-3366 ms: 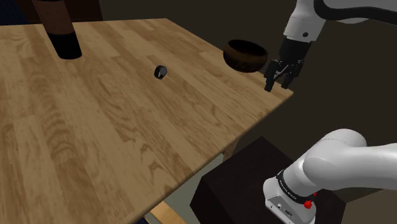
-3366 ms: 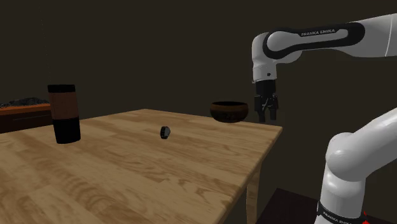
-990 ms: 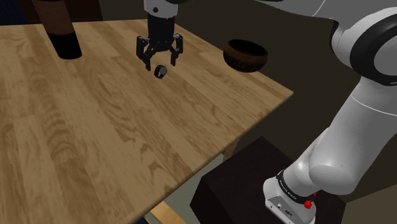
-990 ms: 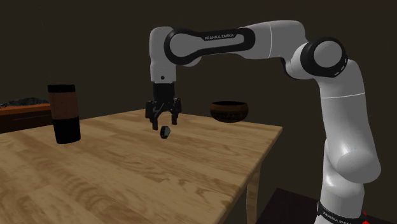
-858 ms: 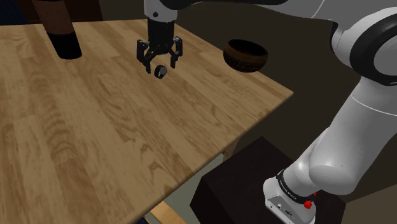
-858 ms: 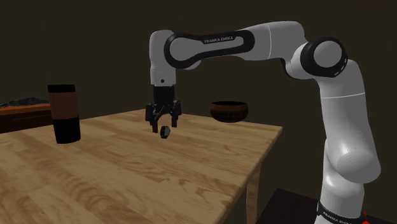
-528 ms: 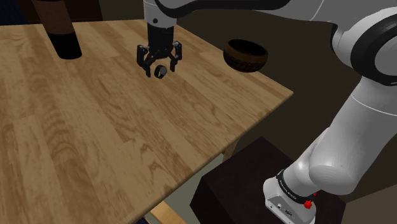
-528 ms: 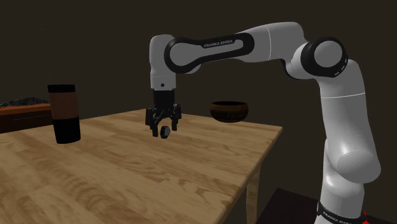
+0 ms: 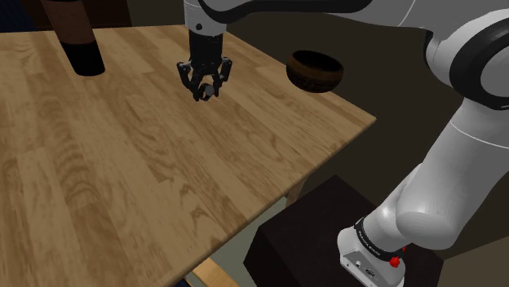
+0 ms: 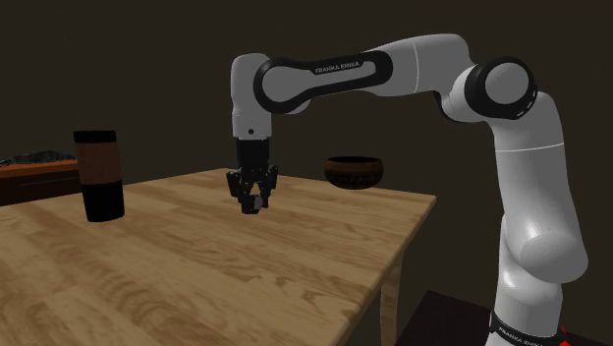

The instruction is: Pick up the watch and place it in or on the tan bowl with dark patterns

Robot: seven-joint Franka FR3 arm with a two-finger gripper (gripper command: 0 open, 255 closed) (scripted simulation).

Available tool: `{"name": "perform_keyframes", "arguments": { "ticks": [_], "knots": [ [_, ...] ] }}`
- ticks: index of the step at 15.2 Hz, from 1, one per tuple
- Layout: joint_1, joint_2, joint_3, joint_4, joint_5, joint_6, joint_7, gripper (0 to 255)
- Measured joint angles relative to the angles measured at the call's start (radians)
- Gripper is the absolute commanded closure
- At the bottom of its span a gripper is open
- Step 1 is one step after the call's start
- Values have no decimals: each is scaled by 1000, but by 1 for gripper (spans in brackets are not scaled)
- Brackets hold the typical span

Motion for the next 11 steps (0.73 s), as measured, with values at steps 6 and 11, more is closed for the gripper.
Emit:
{"name": "perform_keyframes", "arguments": {
  "ticks": [6, 11],
  "knots": [
    [0, 0, 0, 0, 0, 0, 0, 255],
    [3, 7, 1, 63, -2, -57, 0, 255]
  ]
}}
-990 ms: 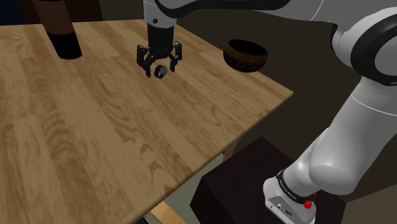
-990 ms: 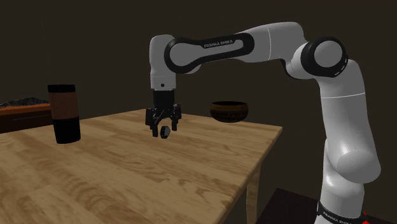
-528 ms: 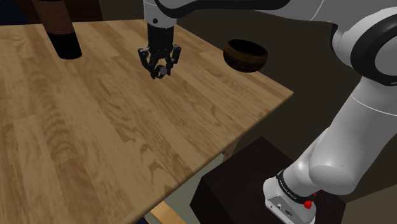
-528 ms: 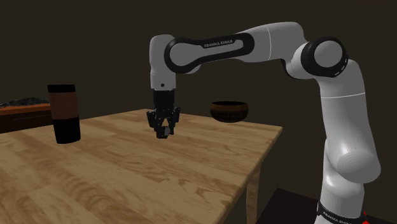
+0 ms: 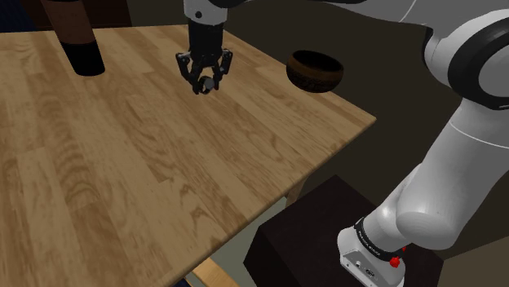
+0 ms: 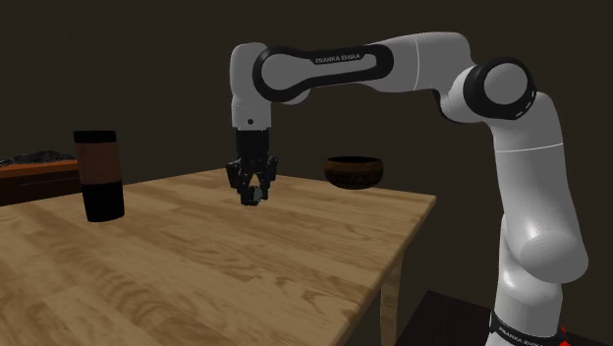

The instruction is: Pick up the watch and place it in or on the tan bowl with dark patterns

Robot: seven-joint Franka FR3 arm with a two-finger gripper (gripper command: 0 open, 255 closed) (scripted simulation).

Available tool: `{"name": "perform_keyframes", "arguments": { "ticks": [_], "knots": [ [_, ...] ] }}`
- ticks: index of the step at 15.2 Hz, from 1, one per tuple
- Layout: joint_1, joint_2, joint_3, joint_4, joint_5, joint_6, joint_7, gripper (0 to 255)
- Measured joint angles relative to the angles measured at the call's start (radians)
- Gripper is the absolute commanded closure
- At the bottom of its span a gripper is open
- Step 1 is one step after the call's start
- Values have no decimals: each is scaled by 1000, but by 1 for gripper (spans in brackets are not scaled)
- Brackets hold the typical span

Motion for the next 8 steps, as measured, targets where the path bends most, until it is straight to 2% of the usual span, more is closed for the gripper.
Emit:
{"name": "perform_keyframes", "arguments": {
  "ticks": [8],
  "knots": [
    [9, 19, 3, 134, -7, -115, 2, 255]
  ]
}}
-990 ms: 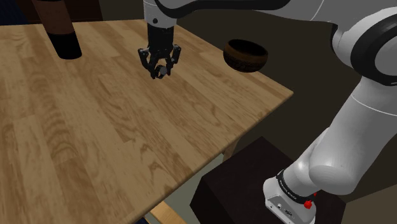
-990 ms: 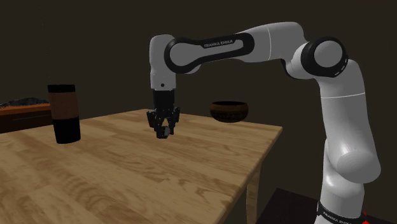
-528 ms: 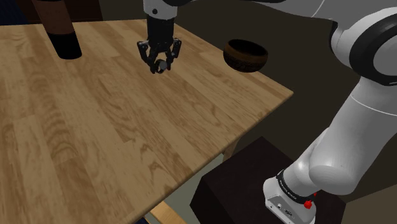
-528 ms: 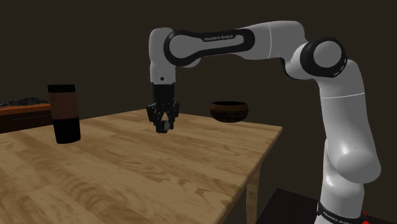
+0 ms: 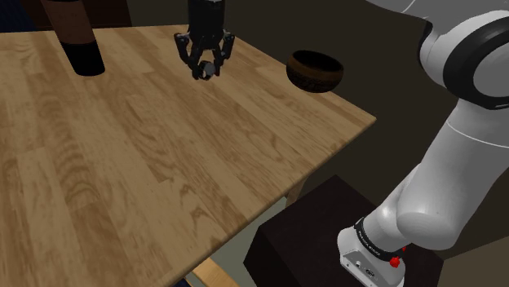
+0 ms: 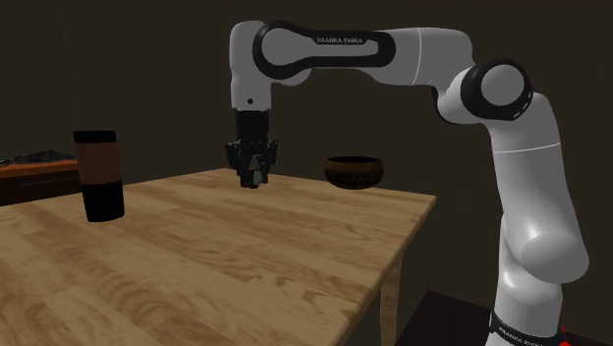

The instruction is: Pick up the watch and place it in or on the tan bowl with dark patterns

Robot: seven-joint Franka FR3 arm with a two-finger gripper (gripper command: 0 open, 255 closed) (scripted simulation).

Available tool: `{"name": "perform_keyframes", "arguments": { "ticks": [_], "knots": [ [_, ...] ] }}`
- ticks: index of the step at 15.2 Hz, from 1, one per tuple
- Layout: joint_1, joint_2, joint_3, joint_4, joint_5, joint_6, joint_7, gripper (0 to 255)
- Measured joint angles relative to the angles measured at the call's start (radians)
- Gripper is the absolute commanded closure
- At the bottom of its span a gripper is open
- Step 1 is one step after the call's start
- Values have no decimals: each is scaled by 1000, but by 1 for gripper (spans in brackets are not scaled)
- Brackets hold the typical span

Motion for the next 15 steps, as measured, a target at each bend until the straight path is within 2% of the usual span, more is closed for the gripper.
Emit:
{"name": "perform_keyframes", "arguments": {
  "ticks": [9, 15],
  "knots": [
    [22, 52, 4, 193, -20, -144, 8, 255],
    [57, 130, 6, 393, -52, -269, 15, 255]
  ]
}}
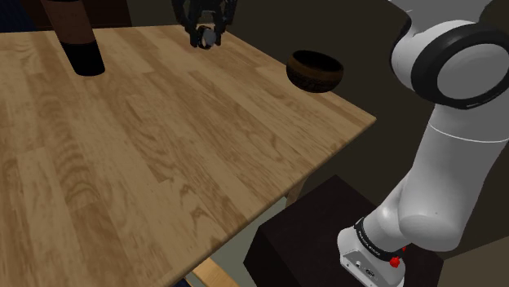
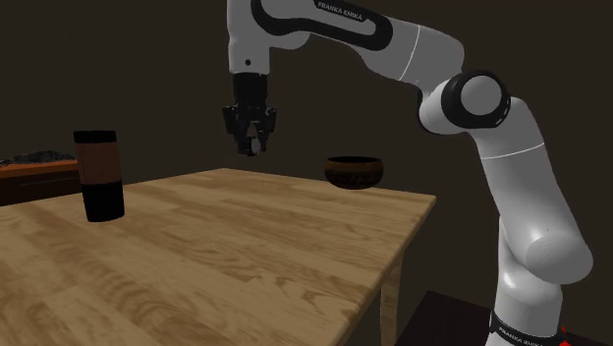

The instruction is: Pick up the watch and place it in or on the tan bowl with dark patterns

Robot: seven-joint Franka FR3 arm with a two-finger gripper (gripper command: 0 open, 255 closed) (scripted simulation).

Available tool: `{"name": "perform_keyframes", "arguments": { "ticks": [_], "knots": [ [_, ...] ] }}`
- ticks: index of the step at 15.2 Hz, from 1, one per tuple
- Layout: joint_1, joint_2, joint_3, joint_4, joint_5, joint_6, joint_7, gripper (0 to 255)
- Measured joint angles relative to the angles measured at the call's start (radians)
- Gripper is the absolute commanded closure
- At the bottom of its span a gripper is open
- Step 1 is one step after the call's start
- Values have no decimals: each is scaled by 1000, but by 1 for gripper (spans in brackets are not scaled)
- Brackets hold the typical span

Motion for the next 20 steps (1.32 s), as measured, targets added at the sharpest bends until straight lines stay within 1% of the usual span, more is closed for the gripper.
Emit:
{"name": "perform_keyframes", "arguments": {
  "ticks": [5, 6, 8, 9, 11, 13, 14, 20],
  "knots": [
    [48, 90, -3, 215, -38, -126, 3, 255],
    [29, 61, -2, 171, -27, -112, -4, 255],
    [-34, -28, -5, 39, 9, -66, -41, 255],
    [-54, -51, -9, 3, 19, -50, -57, 255],
    [-107, -120, -23, -85, 48, -27, -107, 255],
    [-160, -204, -42, -203, 81, 12, -161, 255],
    [-180, -235, -53, -242, 93, 21, -188, 255],
    [-271, -357, -124, -392, 132, 56, -338, 255]
  ]
}}
